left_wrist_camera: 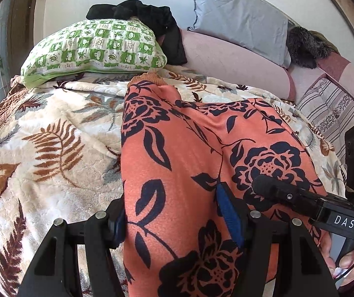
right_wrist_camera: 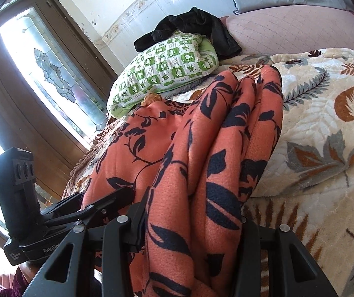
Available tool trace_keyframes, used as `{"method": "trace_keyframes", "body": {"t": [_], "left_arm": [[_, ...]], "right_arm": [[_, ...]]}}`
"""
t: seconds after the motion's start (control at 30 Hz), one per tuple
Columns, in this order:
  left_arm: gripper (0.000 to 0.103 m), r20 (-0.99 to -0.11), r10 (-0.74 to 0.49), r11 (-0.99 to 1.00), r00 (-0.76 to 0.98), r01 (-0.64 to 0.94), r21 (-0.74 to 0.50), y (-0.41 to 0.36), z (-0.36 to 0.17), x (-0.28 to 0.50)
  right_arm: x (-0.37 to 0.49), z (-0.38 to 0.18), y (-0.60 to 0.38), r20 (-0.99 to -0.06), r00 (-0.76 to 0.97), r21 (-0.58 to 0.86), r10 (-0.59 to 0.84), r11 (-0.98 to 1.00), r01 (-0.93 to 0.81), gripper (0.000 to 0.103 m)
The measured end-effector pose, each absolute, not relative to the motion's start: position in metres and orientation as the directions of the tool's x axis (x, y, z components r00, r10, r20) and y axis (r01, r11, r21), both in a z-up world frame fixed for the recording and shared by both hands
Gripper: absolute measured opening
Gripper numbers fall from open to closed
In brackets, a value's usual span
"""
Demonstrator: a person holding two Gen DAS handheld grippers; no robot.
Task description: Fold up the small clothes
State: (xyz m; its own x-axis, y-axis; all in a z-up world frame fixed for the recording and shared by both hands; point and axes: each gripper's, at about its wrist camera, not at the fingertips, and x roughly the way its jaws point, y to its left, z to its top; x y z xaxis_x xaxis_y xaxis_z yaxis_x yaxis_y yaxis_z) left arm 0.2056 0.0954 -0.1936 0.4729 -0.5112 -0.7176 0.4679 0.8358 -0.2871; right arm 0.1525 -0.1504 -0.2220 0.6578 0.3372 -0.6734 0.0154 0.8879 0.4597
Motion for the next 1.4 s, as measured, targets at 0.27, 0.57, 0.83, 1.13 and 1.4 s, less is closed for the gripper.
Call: {"method": "trace_keyframes", "body": {"t": [0.27,0.57,0.83,1.13,1.4], "left_arm": [[0.066,-0.764,-0.467,0.854,0.445,0.452,-0.258,0.081,-0.213,0.2],[0.079,-0.815,-0.374,0.898,0.443,0.391,-0.2,0.078,-0.234,0.191],[0.08,-0.81,-0.398,0.902,0.43,0.346,-0.259,0.097,-0.235,0.177],[0.08,-0.793,-0.326,0.922,0.515,0.36,-0.146,0.111,-0.22,0.145],[0.08,-0.794,-0.307,0.926,0.525,0.358,-0.121,0.116,-0.222,0.138]], "right_arm": [[0.141,-0.236,-0.156,-0.715,0.627,0.457,0.311,0.886,0.082,0.045],[0.144,-0.272,-0.185,-0.799,0.531,0.47,0.283,0.844,0.257,0.064],[0.128,-0.259,-0.197,-0.806,0.546,0.448,0.23,0.84,0.307,0.066],[0.07,-0.196,-0.188,-0.648,0.757,0.364,0.09,0.909,0.203,0.059],[0.081,-0.234,-0.154,-0.789,0.581,0.346,0.2,0.926,0.151,0.043]]}}
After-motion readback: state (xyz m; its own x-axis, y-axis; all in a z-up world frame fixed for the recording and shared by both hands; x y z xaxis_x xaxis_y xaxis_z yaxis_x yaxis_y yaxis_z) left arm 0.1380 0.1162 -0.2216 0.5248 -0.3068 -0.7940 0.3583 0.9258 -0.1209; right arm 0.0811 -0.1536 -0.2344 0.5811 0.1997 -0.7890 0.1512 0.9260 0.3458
